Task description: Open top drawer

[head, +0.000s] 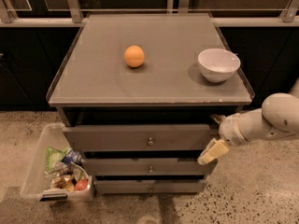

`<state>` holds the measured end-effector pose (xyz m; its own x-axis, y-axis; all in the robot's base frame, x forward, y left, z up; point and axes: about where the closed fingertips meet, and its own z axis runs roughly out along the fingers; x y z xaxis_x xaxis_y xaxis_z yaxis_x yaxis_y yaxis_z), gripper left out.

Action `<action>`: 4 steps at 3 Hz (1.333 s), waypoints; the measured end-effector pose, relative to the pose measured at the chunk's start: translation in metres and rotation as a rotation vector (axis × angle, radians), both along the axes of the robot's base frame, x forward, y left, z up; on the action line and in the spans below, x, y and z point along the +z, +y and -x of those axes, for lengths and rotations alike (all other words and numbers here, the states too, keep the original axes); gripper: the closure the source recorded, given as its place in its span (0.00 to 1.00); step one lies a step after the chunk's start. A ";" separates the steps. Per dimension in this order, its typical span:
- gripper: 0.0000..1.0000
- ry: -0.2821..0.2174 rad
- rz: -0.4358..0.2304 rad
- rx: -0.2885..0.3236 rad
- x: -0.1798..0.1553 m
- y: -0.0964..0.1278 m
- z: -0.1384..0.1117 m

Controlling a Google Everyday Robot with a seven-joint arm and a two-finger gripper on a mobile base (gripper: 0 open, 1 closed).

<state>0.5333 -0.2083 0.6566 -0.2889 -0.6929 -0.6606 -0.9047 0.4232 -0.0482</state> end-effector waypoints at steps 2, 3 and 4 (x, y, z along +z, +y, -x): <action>0.00 0.058 -0.010 -0.014 -0.009 -0.002 0.018; 0.00 0.100 -0.005 -0.024 -0.004 -0.004 0.028; 0.00 0.100 -0.005 -0.024 -0.002 -0.004 0.028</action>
Offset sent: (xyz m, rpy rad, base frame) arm -0.0499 -0.0073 -0.0365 0.0218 0.1951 -0.0221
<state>0.5053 -0.2126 0.6548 -0.3701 -0.6815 -0.6313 -0.8945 0.4449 0.0441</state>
